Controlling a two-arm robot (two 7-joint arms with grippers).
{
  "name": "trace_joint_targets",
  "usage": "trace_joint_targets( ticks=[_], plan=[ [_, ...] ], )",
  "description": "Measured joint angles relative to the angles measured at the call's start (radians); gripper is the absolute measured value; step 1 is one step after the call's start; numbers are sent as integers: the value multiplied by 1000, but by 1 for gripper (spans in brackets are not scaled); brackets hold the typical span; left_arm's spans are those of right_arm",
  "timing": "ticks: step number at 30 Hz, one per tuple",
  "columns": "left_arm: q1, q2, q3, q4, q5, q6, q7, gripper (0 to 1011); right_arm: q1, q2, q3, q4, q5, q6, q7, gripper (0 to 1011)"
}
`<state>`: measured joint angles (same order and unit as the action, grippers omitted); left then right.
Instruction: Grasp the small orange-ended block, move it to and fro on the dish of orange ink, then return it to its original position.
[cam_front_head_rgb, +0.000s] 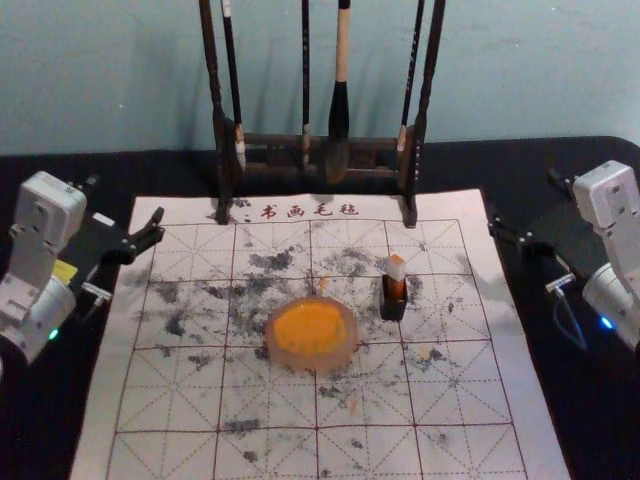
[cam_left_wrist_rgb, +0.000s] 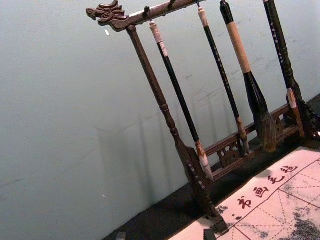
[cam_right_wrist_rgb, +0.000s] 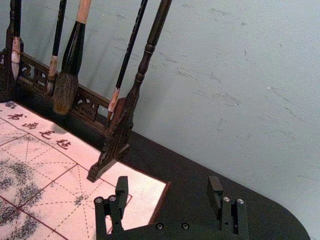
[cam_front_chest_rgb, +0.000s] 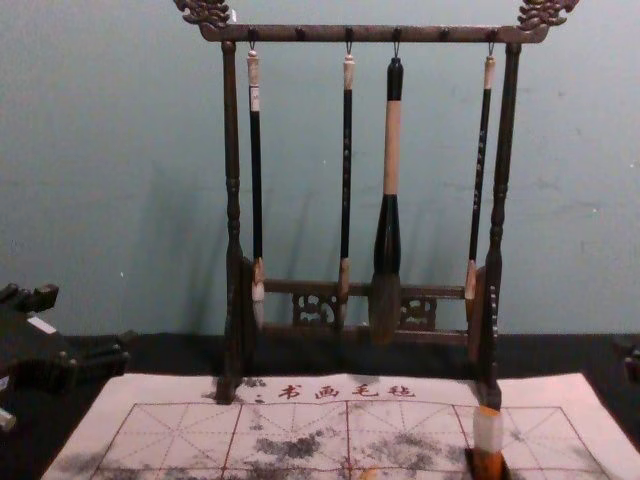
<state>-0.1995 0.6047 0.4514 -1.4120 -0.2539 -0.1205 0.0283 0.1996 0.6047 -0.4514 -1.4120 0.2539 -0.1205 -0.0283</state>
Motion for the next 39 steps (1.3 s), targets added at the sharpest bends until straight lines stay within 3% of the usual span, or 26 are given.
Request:
trace_joint_targets(
  ticks=[39],
  plan=[
    [0,0,0,0,0,0,0,1001,0,0,0,0,0,0,0,1003]
  ],
)
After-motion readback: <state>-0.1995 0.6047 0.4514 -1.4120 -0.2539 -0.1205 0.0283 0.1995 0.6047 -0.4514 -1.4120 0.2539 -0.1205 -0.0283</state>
